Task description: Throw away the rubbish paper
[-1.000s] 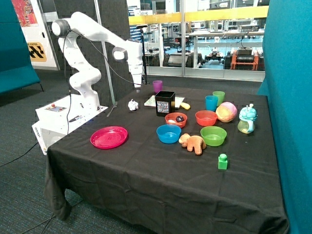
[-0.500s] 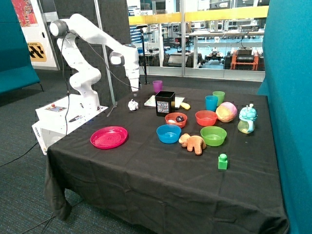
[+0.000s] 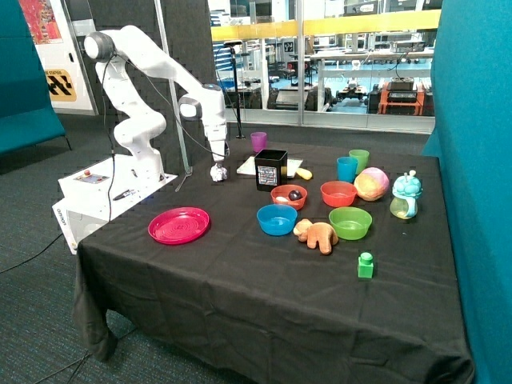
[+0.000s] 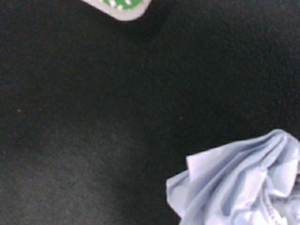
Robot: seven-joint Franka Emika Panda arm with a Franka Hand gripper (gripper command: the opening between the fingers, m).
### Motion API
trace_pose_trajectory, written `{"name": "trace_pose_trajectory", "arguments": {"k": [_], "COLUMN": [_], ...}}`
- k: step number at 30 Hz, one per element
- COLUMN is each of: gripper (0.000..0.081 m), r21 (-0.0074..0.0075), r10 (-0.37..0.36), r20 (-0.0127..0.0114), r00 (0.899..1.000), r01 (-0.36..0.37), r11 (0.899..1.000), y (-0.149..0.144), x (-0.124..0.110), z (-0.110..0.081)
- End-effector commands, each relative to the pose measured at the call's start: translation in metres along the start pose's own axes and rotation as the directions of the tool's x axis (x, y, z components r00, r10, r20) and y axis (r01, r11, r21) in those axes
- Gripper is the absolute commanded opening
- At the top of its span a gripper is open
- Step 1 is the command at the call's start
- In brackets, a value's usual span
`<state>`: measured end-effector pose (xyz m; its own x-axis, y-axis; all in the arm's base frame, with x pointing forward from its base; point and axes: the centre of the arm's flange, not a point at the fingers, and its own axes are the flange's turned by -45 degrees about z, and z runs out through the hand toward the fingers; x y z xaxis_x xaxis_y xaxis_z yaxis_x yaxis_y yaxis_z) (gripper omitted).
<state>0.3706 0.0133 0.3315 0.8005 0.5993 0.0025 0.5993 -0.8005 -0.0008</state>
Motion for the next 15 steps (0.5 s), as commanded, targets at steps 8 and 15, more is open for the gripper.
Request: {"name": "trace_pose_trajectory", "arguments": {"k": [8,15], "gripper": [0.0757,0.0755], "r21": [-0.0009,-0.0009], "r10": [0.016,0.037], "r20": [0.0025,0.0025], "r00": [1.000,0.999], "r01": [-0.016,-0.037], "r11": [1.000,0.999], "y": [0.005,0.004], "x": [-0.004,-0.009], "z": [0.023,0.031]}}
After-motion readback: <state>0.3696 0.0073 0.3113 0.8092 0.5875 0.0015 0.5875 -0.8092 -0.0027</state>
